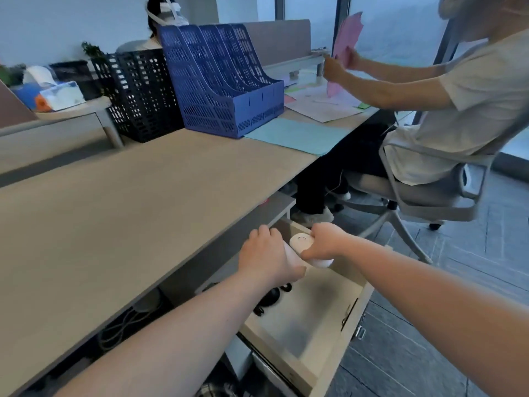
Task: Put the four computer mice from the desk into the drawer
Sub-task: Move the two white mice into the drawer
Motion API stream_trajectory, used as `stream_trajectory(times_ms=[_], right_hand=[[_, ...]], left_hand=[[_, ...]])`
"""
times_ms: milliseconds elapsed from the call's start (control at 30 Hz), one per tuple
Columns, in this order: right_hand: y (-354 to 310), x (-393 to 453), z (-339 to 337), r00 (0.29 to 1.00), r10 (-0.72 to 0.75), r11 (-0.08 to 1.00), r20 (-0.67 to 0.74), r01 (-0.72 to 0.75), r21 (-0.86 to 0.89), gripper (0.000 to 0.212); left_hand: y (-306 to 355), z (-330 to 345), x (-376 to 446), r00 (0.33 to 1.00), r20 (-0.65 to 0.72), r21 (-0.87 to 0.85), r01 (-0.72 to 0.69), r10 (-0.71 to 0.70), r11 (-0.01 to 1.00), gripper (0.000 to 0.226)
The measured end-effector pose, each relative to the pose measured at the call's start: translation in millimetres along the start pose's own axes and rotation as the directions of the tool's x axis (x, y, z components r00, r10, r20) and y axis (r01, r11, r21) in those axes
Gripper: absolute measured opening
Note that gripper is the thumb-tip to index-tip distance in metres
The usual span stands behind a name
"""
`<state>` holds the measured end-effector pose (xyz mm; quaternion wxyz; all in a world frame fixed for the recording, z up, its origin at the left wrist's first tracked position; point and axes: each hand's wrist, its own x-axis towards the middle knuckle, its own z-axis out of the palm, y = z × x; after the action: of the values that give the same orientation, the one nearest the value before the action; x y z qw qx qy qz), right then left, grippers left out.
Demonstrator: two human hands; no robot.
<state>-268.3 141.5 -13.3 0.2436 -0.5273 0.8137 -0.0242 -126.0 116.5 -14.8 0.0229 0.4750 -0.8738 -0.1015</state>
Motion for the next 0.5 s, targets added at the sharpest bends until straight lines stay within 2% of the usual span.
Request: stream_trajectory(times_ms=[133, 200, 333, 500], right_hand=[[15.0, 4.7, 35.8, 0.998, 0.024, 0.998, 0.066, -0.02, -0.067, 0.032], [20.5, 8.9, 51.4, 0.992, 0.021, 0.994, 0.122, -0.008, -0.105, 0.03], [27.4, 14.2, 74.1, 0.986, -0.011, 0.989, 0.168, 0.035, -0.142, 0.055], [32.8, 24.7, 98.8, 0.966, 0.014, 0.976, 0.257, 0.043, -0.215, 0.058]], left_hand=[[1.5, 44.5, -6.9, 0.992, 0.128, 0.064, -0.015, 0.007, 0.998, 0.062], [-0.3, 63.6, -8.7, 0.984, 0.178, 0.112, -0.044, 0.023, 0.993, 0.068], [3.5, 90.2, -16.3, 0.97, 0.241, 0.188, -0.08, 0.033, 0.979, 0.079], [13.3, 122.6, -18.8, 0.954, 0.298, 0.23, -0.054, -0.018, 0.972, 0.075]])
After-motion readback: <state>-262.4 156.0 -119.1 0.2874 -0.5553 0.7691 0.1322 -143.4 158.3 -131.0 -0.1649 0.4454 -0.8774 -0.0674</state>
